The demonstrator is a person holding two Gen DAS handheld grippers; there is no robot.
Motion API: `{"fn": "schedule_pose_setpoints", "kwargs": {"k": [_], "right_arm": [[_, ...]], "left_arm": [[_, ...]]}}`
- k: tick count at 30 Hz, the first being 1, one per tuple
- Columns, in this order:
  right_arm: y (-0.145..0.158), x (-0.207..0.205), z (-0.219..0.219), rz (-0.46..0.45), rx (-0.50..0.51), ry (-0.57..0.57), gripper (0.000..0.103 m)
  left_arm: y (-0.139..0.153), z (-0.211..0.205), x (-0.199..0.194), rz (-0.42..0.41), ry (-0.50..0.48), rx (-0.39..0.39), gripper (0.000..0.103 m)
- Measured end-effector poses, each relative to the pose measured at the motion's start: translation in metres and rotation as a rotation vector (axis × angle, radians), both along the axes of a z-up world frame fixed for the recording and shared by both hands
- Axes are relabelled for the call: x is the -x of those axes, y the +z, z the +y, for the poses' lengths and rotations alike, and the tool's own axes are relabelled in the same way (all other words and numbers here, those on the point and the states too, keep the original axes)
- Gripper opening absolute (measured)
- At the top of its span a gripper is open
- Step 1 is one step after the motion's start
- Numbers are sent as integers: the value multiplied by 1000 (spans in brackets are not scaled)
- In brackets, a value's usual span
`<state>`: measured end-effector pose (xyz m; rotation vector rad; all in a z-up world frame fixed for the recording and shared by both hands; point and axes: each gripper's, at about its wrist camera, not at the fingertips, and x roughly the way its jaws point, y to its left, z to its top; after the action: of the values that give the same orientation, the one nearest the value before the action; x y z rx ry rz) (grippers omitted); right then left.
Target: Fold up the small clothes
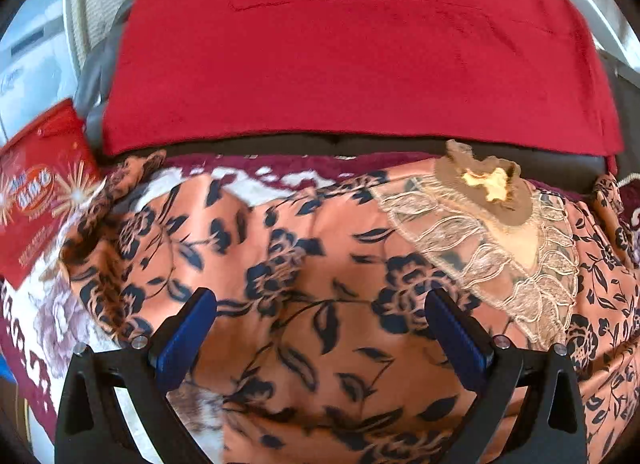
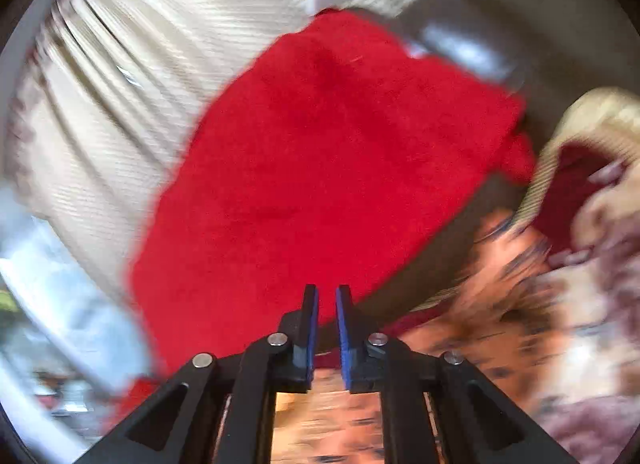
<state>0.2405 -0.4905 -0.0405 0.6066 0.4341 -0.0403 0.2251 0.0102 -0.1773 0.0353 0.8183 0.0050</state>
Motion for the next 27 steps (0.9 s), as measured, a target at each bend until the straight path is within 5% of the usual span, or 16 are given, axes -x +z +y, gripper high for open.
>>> {"fn": "schedule_pose_setpoints", "kwargs": {"k": [2, 6, 10, 15, 20, 27], "right_arm": [[-6, -10, 0, 90, 87, -57, 103], [-37, -33, -21, 158, 51, -93, 103], [-95, -43, -77, 171, -240, -189, 102], [-135, -96, -109, 212, -320, -216, 92], [-160, -130, -113, 291, -294, -217, 11], [-107, -75, -82, -7, -434, -46, 8]], "left_arm": [[-2, 7, 0, 19, 9, 26, 103], [-3, 7, -1, 16, 4, 52, 103], [-6, -14, -4, 12, -41, 19, 103], [-10, -40, -11, 7, -105, -64, 103], [-13, -47, -15, 8, -129, -89, 103], [6, -38, 0, -46, -114, -62, 103]]}}
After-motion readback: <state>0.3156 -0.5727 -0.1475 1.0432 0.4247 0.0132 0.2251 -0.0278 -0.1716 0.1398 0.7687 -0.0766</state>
